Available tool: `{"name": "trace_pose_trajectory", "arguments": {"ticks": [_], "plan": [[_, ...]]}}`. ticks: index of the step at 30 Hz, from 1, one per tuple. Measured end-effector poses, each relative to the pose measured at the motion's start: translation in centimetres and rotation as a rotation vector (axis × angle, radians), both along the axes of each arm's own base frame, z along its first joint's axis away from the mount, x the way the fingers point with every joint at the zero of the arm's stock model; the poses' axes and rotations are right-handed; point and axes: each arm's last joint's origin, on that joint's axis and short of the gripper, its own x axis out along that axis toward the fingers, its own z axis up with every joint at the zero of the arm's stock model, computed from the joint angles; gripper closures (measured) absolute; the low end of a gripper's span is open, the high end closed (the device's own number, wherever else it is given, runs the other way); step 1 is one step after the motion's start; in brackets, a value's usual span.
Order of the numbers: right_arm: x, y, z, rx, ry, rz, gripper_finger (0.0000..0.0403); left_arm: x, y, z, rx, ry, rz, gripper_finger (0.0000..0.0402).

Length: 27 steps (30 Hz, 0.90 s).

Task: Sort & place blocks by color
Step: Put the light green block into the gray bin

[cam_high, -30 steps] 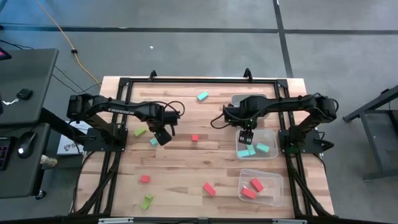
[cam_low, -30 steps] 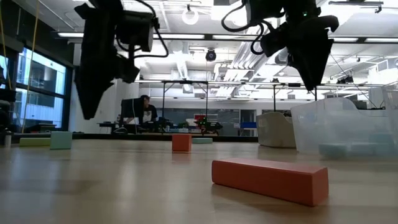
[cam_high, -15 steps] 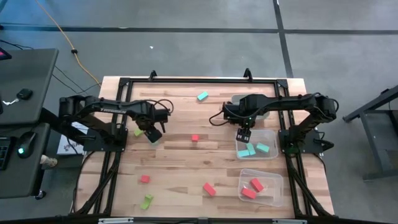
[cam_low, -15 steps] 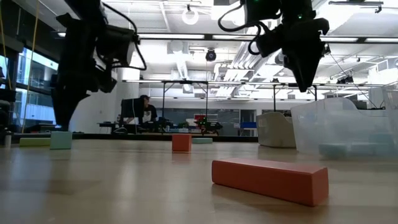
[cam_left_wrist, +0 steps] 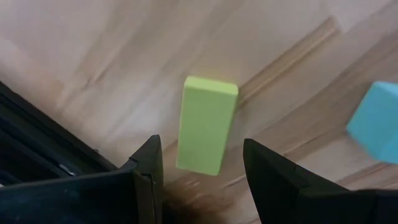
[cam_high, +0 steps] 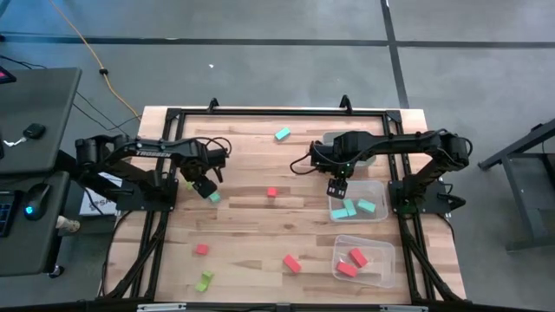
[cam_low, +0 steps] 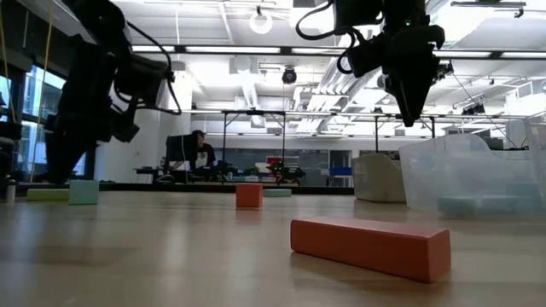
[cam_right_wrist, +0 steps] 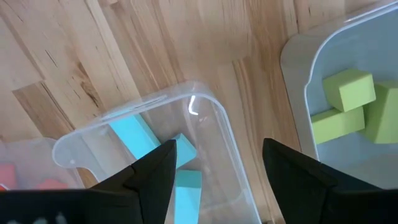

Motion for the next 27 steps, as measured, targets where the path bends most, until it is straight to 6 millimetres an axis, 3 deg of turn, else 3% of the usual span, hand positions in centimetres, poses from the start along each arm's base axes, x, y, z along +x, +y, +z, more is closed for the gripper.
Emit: {"name": "trace_pose_trajectory", "arguments": {"ticks": [7,27], "plan": [[0.0,0.0,0.0,0.0,0.0,-0.002,0.0174,-0.9,-0.5,-1.0,-0.036,0.037,-0.005,0.0257],[0.0,0.0,0.0,0.0,-0.001,-0.002,0.0174,-0.2,-0.3,-1.7,-0.058,-0.004,0.003,0.0257]]}}
